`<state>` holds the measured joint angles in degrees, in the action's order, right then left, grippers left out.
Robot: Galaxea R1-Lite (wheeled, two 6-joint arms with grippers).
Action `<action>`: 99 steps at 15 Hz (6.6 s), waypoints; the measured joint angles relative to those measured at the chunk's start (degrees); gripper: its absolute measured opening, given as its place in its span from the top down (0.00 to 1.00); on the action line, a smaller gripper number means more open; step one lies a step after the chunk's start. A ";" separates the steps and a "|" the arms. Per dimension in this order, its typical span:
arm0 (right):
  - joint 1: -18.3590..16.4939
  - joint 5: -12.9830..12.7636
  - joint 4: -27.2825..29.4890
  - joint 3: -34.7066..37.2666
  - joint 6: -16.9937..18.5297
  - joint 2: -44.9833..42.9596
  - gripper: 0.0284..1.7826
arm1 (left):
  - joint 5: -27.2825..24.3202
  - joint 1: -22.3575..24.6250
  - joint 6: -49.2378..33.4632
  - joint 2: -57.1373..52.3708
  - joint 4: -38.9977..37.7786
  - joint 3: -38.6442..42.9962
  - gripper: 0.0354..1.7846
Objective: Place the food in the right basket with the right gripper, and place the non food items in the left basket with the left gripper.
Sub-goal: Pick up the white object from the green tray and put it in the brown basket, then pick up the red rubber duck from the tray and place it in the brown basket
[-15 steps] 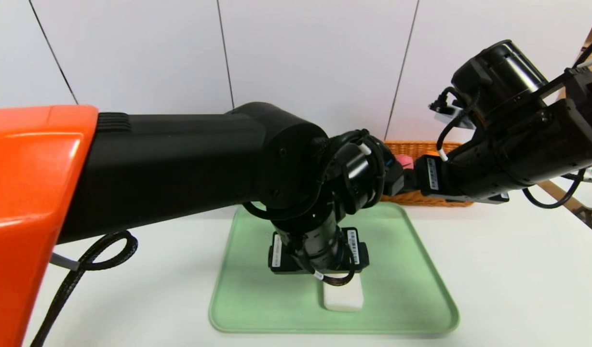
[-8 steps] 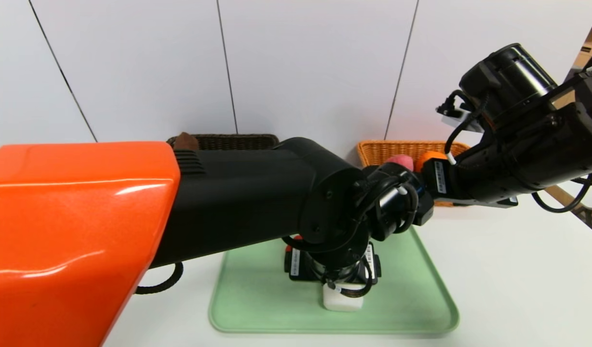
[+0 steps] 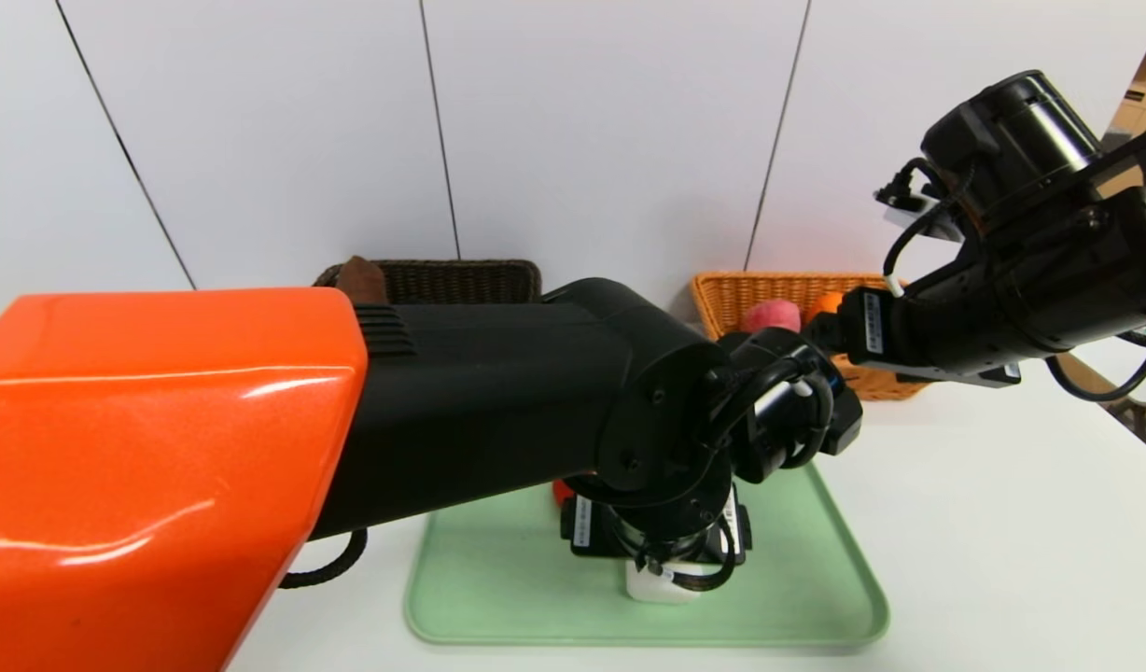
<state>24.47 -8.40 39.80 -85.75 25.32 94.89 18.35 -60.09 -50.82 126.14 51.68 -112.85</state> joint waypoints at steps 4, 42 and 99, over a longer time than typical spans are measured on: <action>-0.22 0.16 -0.50 1.68 0.09 -1.78 0.05 | 0.06 0.00 -0.20 0.16 -0.02 -0.02 0.06; -0.72 0.72 -11.00 10.17 -0.88 -3.77 0.05 | -1.67 1.38 5.16 -5.33 -6.50 0.00 0.46; -12.51 4.77 -21.86 14.08 -18.82 -2.89 0.05 | -2.17 9.53 10.50 -19.25 -5.95 10.03 0.07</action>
<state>11.96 -3.63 17.94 -71.67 6.50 92.00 16.18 -50.55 -40.33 106.89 45.73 -102.82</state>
